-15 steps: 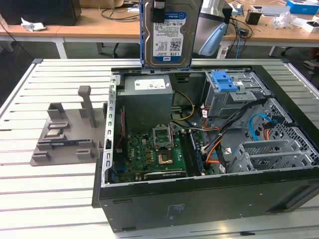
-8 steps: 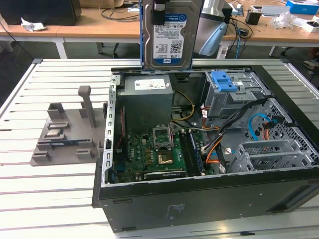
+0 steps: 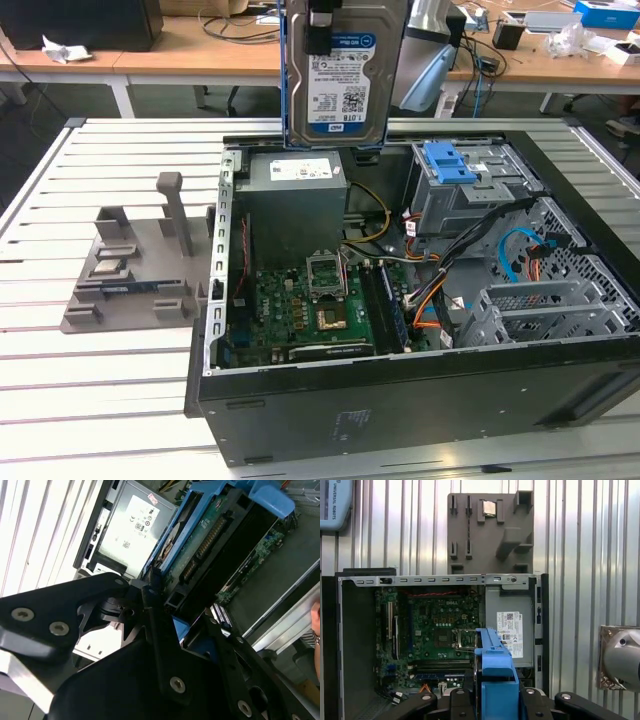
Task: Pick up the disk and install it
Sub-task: 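Pick up the disk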
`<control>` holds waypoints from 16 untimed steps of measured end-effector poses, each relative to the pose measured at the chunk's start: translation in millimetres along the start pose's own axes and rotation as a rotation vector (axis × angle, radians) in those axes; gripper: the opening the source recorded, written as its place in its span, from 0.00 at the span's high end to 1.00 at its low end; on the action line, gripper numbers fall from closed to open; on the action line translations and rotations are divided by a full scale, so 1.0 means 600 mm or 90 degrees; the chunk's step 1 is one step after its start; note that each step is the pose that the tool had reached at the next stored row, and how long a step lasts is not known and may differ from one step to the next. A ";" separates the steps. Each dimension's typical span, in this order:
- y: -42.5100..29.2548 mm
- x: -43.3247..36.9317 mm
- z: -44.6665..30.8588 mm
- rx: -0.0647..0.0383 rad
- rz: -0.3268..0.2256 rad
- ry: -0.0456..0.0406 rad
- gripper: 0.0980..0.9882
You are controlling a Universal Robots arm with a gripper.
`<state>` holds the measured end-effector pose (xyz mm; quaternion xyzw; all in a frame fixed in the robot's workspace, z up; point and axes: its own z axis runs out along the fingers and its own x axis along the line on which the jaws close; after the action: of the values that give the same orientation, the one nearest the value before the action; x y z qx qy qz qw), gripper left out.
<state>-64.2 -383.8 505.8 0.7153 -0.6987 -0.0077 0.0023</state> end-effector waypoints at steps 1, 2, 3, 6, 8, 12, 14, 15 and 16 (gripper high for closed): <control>0.000 0.003 0.000 0.000 0.000 0.0000 0.70; 0.000 0.005 0.001 0.000 0.000 0.0000 0.70; 0.000 0.011 0.001 0.000 0.000 0.0000 0.70; 0.001 0.026 0.004 0.000 0.000 0.0000 0.70; 0.001 0.046 0.006 0.000 0.000 0.0000 0.70; 0.001 0.066 0.008 0.000 0.000 0.0000 0.70; 0.002 0.072 0.008 0.000 0.000 0.0000 0.70; 0.002 0.076 0.009 0.000 0.000 0.0000 0.70; 0.002 0.082 0.009 0.000 0.000 0.0000 0.70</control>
<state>-64.1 -433.2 499.9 0.7154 -0.6987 -0.0077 0.0023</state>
